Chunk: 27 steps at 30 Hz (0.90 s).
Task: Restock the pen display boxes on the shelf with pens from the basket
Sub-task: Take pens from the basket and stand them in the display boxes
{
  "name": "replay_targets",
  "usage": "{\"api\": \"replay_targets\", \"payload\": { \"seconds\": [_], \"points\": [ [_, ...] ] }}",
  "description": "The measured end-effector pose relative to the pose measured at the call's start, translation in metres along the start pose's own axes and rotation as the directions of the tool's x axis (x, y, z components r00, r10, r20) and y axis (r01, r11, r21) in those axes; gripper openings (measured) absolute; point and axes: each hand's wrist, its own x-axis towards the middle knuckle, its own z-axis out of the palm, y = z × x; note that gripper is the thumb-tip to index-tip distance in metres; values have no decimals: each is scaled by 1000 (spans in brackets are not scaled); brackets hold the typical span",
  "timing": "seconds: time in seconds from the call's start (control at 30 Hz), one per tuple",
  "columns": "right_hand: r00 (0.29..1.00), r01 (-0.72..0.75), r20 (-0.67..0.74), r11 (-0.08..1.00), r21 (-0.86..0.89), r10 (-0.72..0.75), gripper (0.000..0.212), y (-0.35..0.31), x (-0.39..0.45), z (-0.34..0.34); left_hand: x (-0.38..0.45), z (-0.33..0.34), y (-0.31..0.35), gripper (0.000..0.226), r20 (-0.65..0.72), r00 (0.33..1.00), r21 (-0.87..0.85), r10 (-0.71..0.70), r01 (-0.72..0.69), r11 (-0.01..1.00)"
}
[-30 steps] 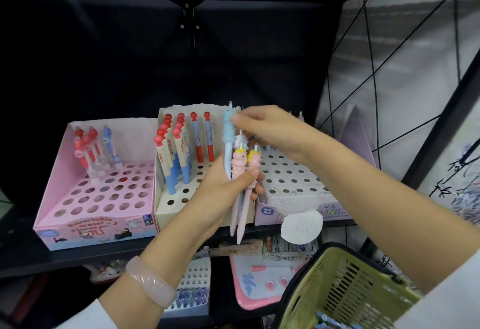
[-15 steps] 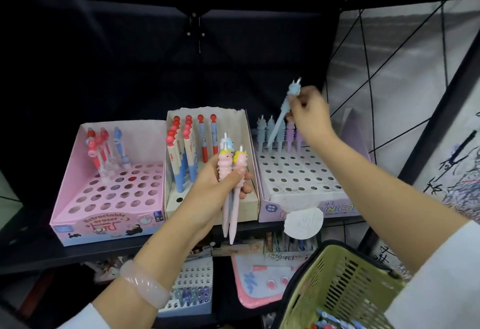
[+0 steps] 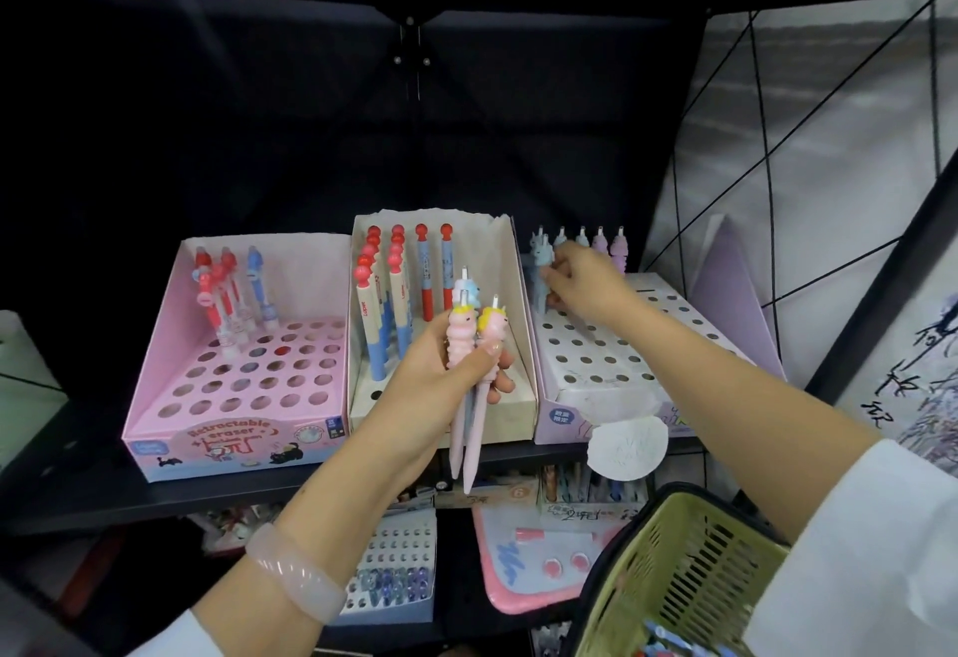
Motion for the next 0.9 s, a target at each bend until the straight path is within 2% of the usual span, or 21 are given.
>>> {"api": "replay_targets", "payload": {
  "seconds": [0.07, 0.13, 0.17, 0.2, 0.23, 0.27, 0.33, 0.37, 0.43, 0.57, 0.7, 0.73, 0.83, 0.87, 0.9],
  "points": [
    [997, 0, -74, 1000, -28, -2, 17, 0, -4, 2, -1, -1, 0, 17, -2, 1000, -2, -3, 3, 1000],
    [964, 53, -257, 997, -52, -65, 22, -4, -10, 0, -2, -1, 0, 17, -4, 1000, -4, -7, 7, 1000],
    [942, 104, -322, 995, 3, -98, 22, -11, -15, -4, -3, 0, 1, 17, -5, 1000, -6, -7, 7, 1000],
    [942, 155, -316, 982, 104, -115, 21, -18, -21, -9, -3, 1, 1, 18, -7, 1000, -11, -8, 8, 1000],
    [966, 189, -217, 954, 232, -139, 18, -26, -28, -14, -4, 3, 2, 21, -10, 1000, -20, -11, 10, 1000],
    [981, 191, -42, 918, 349, -188, 19, -34, -35, -19, -4, 5, 2, 24, -14, 1000, -32, -12, 12, 999],
    [915, 128, 297, 895, 428, -273, 28, -46, -48, -24, -4, 9, 5, 35, -15, 1000, -49, -15, 14, 999],
    [870, 108, 396, 896, 431, -295, 30, -49, -52, -25, -4, 11, 6, 40, -12, 1000, -53, -17, 17, 998],
    [827, 91, 461, 886, 455, -322, 28, -53, -57, -26, -4, 15, 8, 48, -11, 1000, -49, -22, 22, 999],
    [859, 83, 402, 860, 504, -318, 18, -55, -61, -23, -5, 18, 10, 52, -35, 999, -35, -9, 8, 999],
    [920, 102, 237, 775, 624, -312, 19, -48, -55, -27, -5, 20, 13, 36, -19, 1000, -29, -6, 5, 1000],
    [942, 81, 184, 721, 688, -282, 19, -47, -51, -31, -6, 21, 13, 30, -2, 1000, -32, -17, 17, 999],
    [995, 18, 30, 468, 884, -96, 21, -39, -36, -48, -9, 24, 10, 13, 40, 998, -18, -39, 40, 999],
    [999, 52, -47, 482, 875, -22, 20, -34, -30, -54, -10, 24, 9, 12, 38, 999, -8, -38, 38, 999],
    [989, 95, -143, 573, 814, 41, 19, -28, -25, -58, -11, 24, 9, 13, 30, 999, -3, -35, 36, 999]
  ]
}}
